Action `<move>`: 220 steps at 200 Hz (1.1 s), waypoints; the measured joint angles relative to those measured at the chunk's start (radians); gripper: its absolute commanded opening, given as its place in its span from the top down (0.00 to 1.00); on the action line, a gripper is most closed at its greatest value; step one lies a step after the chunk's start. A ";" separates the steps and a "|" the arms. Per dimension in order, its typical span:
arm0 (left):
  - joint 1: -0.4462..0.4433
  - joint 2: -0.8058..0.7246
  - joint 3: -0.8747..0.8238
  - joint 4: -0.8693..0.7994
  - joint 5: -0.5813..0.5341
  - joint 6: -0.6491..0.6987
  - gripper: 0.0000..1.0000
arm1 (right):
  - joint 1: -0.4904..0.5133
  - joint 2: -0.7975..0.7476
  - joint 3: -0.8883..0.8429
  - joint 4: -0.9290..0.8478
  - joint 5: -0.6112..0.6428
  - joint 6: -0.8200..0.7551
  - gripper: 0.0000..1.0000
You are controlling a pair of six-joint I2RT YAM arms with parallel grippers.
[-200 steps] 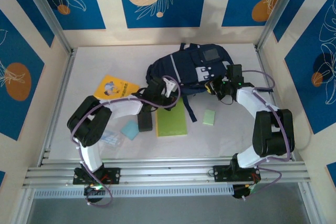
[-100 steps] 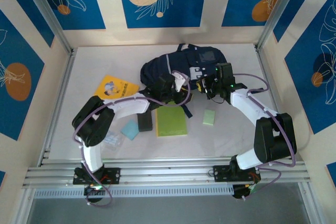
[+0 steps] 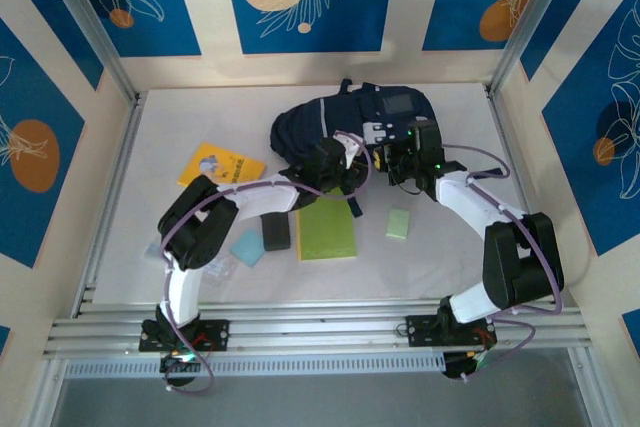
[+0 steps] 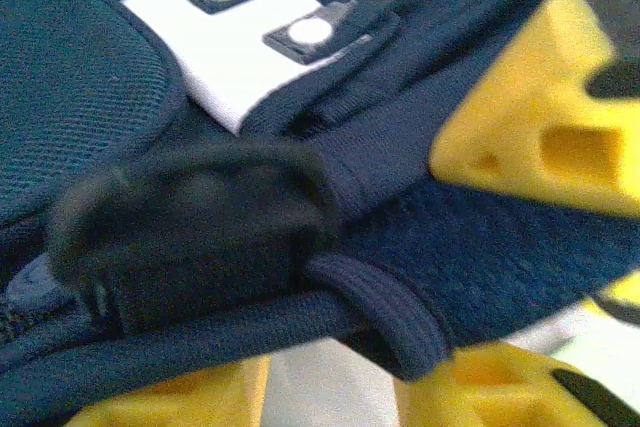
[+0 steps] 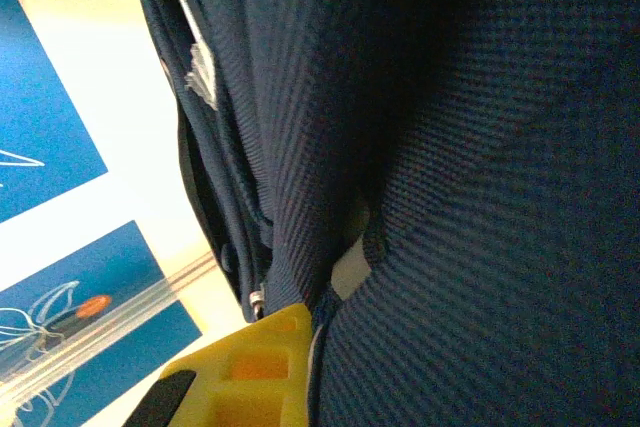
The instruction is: Pack books, pencil case, and school supplies into a backpack
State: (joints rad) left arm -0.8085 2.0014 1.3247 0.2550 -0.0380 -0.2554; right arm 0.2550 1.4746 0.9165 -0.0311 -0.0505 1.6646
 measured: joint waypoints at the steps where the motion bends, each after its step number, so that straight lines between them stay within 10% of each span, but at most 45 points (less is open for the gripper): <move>1: 0.000 0.002 0.000 0.001 -0.004 0.002 0.70 | 0.001 0.000 -0.003 0.005 0.000 0.005 1.00; 220: 0.017 0.057 -0.114 0.232 -0.003 0.095 0.59 | -0.016 -0.014 -0.065 0.071 -0.100 0.105 1.00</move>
State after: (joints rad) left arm -0.7918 2.0586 1.2102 0.4870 -0.0410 -0.1604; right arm 0.2390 1.4605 0.8513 0.0402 -0.1501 1.7695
